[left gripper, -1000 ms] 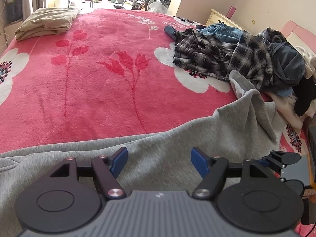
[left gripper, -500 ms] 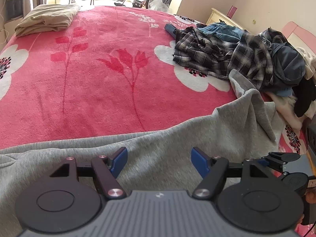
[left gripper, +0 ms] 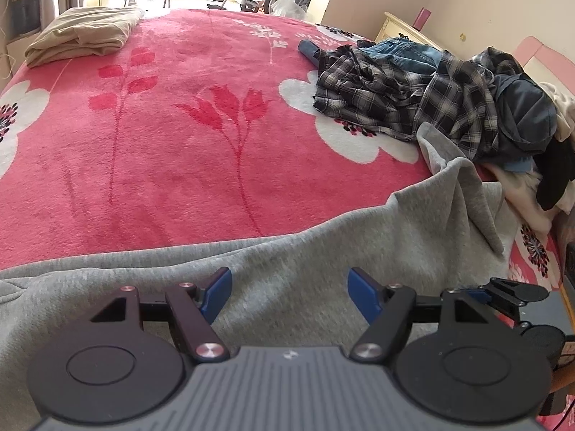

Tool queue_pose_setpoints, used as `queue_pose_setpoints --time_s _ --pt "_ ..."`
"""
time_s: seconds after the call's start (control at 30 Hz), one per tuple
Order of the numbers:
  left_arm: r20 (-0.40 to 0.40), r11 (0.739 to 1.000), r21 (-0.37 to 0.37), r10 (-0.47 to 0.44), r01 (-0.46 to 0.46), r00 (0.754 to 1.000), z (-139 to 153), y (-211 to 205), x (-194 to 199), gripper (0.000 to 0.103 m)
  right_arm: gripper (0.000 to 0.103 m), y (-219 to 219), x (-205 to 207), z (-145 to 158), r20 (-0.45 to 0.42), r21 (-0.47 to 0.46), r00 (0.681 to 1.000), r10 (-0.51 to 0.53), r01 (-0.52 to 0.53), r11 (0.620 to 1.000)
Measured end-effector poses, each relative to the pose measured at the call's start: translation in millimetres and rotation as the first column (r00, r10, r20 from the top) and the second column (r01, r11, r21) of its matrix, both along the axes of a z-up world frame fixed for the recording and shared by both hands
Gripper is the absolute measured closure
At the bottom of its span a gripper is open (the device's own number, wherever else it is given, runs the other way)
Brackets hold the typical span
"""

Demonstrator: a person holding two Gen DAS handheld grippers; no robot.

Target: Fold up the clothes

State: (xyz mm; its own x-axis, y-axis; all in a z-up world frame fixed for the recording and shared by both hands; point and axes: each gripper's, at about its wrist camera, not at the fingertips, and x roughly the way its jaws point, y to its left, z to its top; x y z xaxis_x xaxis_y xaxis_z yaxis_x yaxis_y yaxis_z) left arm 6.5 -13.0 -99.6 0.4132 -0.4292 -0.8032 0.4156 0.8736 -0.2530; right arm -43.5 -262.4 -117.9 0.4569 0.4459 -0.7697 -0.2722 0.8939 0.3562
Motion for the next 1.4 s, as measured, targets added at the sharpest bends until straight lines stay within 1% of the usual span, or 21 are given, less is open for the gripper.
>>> queue_pose_setpoints --time_s 0.03,0.13,0.27,0.33,0.43,0.53,0.6,0.67,0.7,0.73,0.77,0.83,0.9,1.0,1.07,1.1,1.17,1.2,1.3,1.33,1.4 --pt "0.003 1.000 0.003 -0.003 0.003 1.000 -1 -1 0 0.031 0.001 -2 1 0 -0.003 0.009 1.000 0.003 -0.003 1.000" --pt "0.014 1.000 0.028 -0.012 0.012 1.000 -3 -3 -1 0.031 0.001 -22 -2 15 0.013 0.083 0.998 -0.058 0.056 0.995" --pt "0.031 0.998 0.046 -0.036 0.035 0.999 -6 -5 -2 0.031 0.001 -50 -7 36 0.029 0.186 0.989 -0.145 0.138 0.973" --pt "0.044 0.997 0.059 -0.054 0.051 0.998 -8 -7 -2 0.031 0.001 -74 -7 54 0.101 0.187 0.973 -0.206 0.185 0.965" --pt "0.057 0.995 0.075 -0.074 0.070 0.996 -11 -11 -1 0.031 0.002 -108 2 74 0.179 0.138 0.941 -0.289 0.266 0.954" --pt "0.058 0.994 0.081 -0.083 0.078 0.995 -14 -14 1 0.031 0.002 -136 26 83 0.228 0.040 0.913 -0.337 0.337 0.941" --pt "0.055 0.994 0.081 -0.083 0.078 0.995 -16 -14 2 0.031 0.003 -156 48 79 0.250 -0.036 0.906 -0.342 0.362 0.931" --pt "0.053 0.994 0.081 -0.077 0.072 0.996 -18 -12 3 0.031 0.006 -179 68 70 0.260 -0.118 0.893 -0.368 0.407 0.906" --pt "0.049 0.995 0.079 -0.073 0.069 0.996 -18 -11 3 0.031 0.009 -193 71 66 0.254 -0.130 0.874 -0.415 0.456 0.881" --pt "0.045 0.995 0.076 -0.069 0.065 0.997 -19 -10 4 0.031 0.015 -206 74 63 0.245 -0.136 0.850 -0.467 0.507 0.851" --pt "0.042 0.995 0.073 -0.067 0.064 0.997 -20 -9 5 0.031 0.018 -219 67 61 0.232 -0.096 0.821 -0.521 0.552 0.828" --pt "0.040 0.995 0.075 -0.070 0.067 0.997 -21 -8 7 0.031 0.018 -245 48 57 0.197 0.000 0.757 -0.624 0.636 0.772" --pt "0.038 0.994 0.081 -0.075 0.072 0.996 -24 -8 9 0.031 0.018 -264 22 44 0.162 0.036 0.694 -0.702 0.707 0.707" --pt "0.032 0.992 0.101 -0.084 0.080 0.996 -30 -11 11 0.031 0.018 -282 10 17 0.080 0.055 0.639 -0.765 0.764 0.643" --pt "0.037 0.990 0.113 -0.088 0.084 0.995 -33 -12 11 0.031 0.018 -293 11 2 0.025 0.102 0.651 -0.759 0.754 0.649" --pt "0.042 0.989 0.119 -0.090 0.085 0.995 -33 -13 10 0.031 0.018 -297 14 -4 0.006 0.119 0.665 -0.747 0.741 0.661" --pt "0.052 0.987 0.131 -0.095 0.088 0.994 -33 -14 8 0.031 0.018 -295 21 -13 -0.024 0.115 0.721 -0.693 0.690 0.714" --pt "0.054 0.987 0.137 -0.097 0.089 0.994 -32 -15 7 0.031 0.020 -291 22 -13 -0.010 0.086 0.735 -0.678 0.676 0.732" --pt "0.058 0.986 0.144 -0.090 0.081 0.994 -30 -14 5 0.031 0.059 -277 18 -5 0.055 0.021 0.759 -0.649 0.649 0.760" --pt "0.060 0.986 0.145 -0.086 0.077 0.994 -29 -14 4 0.031 0.069 -274 15 -2 0.076 0.010 0.754 -0.652 0.653 0.757" --pt "0.062 0.987 0.147 -0.079 0.070 0.995 -29 -14 4 0.031 0.085 -272 8 7 0.122 0.012 0.750 -0.650 0.654 0.756"
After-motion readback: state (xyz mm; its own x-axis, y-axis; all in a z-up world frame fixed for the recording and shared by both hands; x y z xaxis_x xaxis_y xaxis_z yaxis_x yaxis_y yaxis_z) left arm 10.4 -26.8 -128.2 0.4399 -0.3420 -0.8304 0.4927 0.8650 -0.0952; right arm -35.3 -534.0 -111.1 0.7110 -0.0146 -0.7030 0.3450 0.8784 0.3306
